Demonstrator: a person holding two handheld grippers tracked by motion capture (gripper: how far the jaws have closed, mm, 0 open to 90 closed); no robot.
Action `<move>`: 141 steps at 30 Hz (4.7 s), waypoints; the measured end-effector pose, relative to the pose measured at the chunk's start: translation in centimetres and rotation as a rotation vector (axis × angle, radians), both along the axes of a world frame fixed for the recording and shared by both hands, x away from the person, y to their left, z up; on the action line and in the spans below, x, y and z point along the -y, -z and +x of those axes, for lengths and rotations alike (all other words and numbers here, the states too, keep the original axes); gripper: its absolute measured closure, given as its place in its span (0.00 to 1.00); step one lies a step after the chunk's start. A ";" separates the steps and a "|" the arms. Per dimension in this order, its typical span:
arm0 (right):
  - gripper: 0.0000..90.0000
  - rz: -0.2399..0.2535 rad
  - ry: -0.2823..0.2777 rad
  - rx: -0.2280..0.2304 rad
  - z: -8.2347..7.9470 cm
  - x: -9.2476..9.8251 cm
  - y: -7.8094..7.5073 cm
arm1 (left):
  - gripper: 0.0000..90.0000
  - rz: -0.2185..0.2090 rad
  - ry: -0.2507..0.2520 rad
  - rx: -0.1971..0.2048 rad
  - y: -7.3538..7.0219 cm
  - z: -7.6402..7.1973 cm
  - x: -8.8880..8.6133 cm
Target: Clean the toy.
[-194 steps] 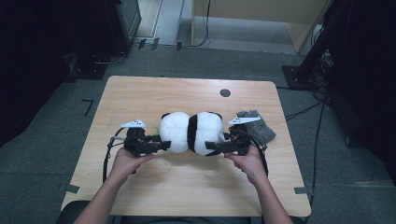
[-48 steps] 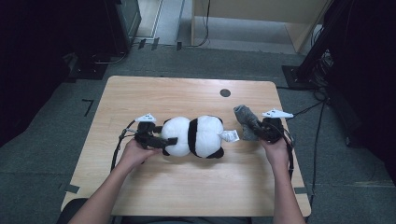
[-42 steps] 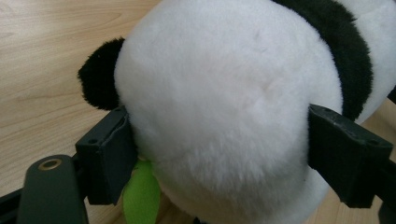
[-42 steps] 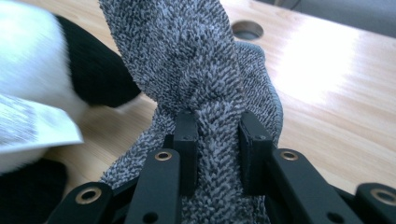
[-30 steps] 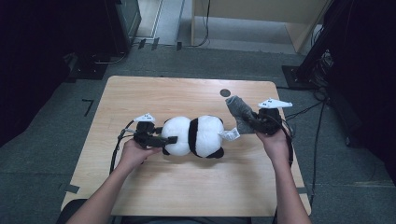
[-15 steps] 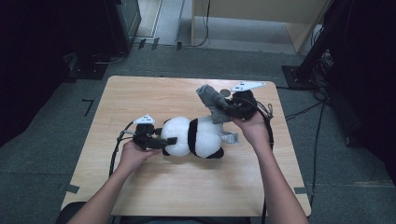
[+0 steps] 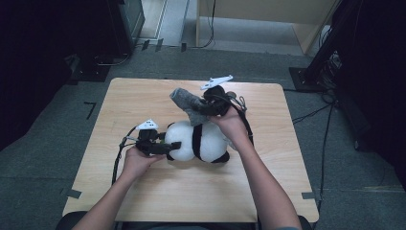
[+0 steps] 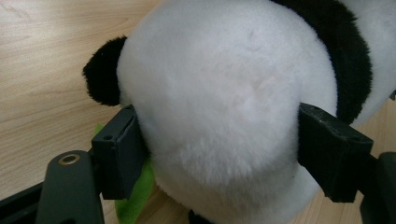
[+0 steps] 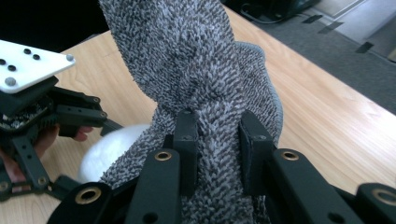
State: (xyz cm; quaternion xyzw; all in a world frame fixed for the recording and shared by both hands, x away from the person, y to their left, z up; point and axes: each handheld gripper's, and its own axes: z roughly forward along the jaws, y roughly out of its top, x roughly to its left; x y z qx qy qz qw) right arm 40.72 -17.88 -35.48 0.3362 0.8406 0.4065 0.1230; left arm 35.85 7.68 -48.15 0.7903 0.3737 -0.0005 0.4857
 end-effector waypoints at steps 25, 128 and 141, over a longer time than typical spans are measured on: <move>0.82 -0.127 -0.075 -0.144 1.6 -5.6 4.7 | 0.27 -0.005 -0.003 -0.005 0.2 0.1 0.0; 0.82 -0.166 0.180 -0.193 1.8 6.8 5.9 | 0.33 0.000 -0.004 -0.033 -0.3 0.8 0.4; 0.85 -0.090 0.269 -0.247 0.4 11.4 10.0 | 0.33 -0.017 0.002 -0.030 -0.1 0.8 0.2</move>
